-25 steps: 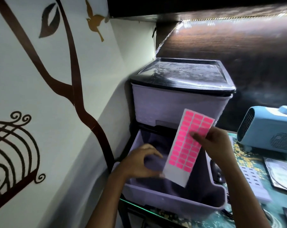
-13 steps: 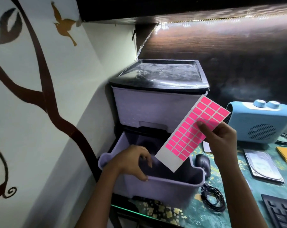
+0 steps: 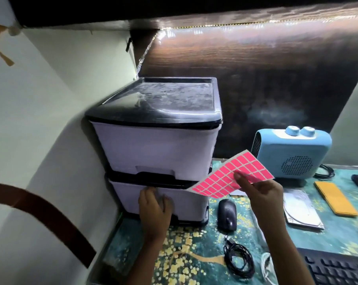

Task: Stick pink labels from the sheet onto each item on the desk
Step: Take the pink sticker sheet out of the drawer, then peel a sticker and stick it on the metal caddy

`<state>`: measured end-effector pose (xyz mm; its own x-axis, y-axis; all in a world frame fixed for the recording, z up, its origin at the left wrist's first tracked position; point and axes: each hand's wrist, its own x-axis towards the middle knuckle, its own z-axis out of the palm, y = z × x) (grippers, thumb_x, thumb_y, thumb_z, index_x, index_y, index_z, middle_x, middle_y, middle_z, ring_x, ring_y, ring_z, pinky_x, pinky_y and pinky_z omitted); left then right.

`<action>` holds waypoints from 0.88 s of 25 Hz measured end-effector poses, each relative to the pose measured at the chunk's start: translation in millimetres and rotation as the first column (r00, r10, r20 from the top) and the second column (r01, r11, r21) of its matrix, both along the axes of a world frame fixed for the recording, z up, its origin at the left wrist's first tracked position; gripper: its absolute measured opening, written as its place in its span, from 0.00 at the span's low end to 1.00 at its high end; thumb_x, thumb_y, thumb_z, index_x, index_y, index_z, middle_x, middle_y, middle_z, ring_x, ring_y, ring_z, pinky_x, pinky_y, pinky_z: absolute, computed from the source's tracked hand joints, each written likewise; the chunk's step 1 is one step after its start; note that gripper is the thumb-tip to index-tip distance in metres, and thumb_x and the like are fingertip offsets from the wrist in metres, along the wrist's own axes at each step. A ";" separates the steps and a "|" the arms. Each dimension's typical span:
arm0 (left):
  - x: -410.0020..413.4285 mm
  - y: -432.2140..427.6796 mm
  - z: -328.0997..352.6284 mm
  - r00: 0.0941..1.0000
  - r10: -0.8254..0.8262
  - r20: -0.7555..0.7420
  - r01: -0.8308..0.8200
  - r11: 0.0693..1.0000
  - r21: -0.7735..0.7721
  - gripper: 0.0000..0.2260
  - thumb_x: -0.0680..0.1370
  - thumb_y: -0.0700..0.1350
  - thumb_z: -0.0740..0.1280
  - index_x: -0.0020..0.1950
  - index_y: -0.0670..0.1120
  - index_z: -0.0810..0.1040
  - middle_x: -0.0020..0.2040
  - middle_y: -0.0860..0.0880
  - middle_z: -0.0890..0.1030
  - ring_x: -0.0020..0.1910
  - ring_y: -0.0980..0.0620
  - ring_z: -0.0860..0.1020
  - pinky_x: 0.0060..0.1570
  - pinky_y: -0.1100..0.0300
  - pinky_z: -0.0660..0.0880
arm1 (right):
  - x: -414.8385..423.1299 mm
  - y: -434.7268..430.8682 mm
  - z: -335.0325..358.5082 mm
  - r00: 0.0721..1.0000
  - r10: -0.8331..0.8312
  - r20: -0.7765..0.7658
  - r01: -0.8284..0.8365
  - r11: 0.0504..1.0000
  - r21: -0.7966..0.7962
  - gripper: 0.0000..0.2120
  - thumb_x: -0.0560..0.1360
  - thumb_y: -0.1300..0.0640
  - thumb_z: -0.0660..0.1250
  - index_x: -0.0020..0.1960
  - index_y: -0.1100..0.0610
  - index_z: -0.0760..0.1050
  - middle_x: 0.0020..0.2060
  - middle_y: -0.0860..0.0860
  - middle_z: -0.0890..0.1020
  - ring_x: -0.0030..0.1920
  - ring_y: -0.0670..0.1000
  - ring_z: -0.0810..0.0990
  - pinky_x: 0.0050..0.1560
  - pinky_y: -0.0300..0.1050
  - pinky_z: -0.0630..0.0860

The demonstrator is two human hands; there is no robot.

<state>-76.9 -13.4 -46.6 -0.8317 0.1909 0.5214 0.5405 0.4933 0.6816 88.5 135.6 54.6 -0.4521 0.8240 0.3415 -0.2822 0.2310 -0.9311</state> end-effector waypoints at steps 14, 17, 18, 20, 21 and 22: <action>122.1 168.3 34.9 0.426 -0.205 0.881 -0.270 0.901 0.340 0.50 0.60 0.49 0.68 0.75 0.37 0.46 0.75 0.37 0.56 0.74 0.40 0.57 0.73 0.46 0.56 | 74.9 130.9 -25.1 0.963 -0.166 -0.211 0.004 0.795 -0.606 0.10 0.60 0.58 0.72 0.40 0.55 0.76 0.27 0.45 0.84 0.32 0.43 0.83 0.30 0.38 0.80; 168.7 210.4 42.1 0.261 -0.540 0.800 -0.152 0.796 0.587 0.37 0.57 0.49 0.71 0.64 0.41 0.66 0.61 0.46 0.74 0.60 0.45 0.72 0.56 0.51 0.71 | 94.7 152.5 -44.7 0.963 -0.209 -0.172 0.033 0.720 -0.694 0.05 0.68 0.66 0.69 0.41 0.58 0.76 0.27 0.46 0.84 0.31 0.44 0.83 0.29 0.39 0.80; 179.7 223.7 45.5 0.174 -0.640 0.748 -0.128 0.739 0.662 0.33 0.54 0.49 0.72 0.57 0.42 0.70 0.53 0.47 0.77 0.54 0.46 0.75 0.47 0.54 0.73 | 101.9 158.2 -51.2 0.962 -0.231 -0.149 0.061 0.710 -0.702 0.05 0.69 0.67 0.68 0.41 0.59 0.76 0.26 0.47 0.84 0.30 0.45 0.83 0.29 0.38 0.80; 190.9 241.8 47.3 0.071 -0.718 0.692 -0.117 0.683 0.721 0.26 0.55 0.47 0.75 0.49 0.42 0.73 0.42 0.47 0.77 0.42 0.48 0.77 0.36 0.57 0.75 | 115.8 162.8 -59.9 0.965 -0.249 -0.082 0.126 0.715 -0.688 0.05 0.69 0.68 0.68 0.40 0.60 0.76 0.26 0.48 0.83 0.30 0.46 0.82 0.29 0.39 0.80; 191.3 252.5 44.6 0.060 -0.712 0.699 -0.133 0.689 0.713 0.19 0.61 0.44 0.76 0.47 0.41 0.74 0.40 0.45 0.77 0.39 0.48 0.76 0.35 0.56 0.76 | 124.4 166.1 -64.6 0.965 -0.257 -0.051 0.156 0.720 -0.676 0.05 0.68 0.68 0.69 0.41 0.61 0.76 0.28 0.51 0.84 0.32 0.49 0.83 0.30 0.40 0.81; 189.6 262.6 40.9 0.069 -0.680 0.730 -0.148 0.716 0.682 0.11 0.68 0.41 0.74 0.45 0.42 0.74 0.39 0.44 0.77 0.38 0.48 0.77 0.36 0.56 0.76 | 132.8 170.5 -68.7 0.963 -0.270 -0.024 0.185 0.721 -0.668 0.06 0.67 0.69 0.70 0.43 0.62 0.77 0.32 0.53 0.83 0.35 0.51 0.82 0.30 0.41 0.81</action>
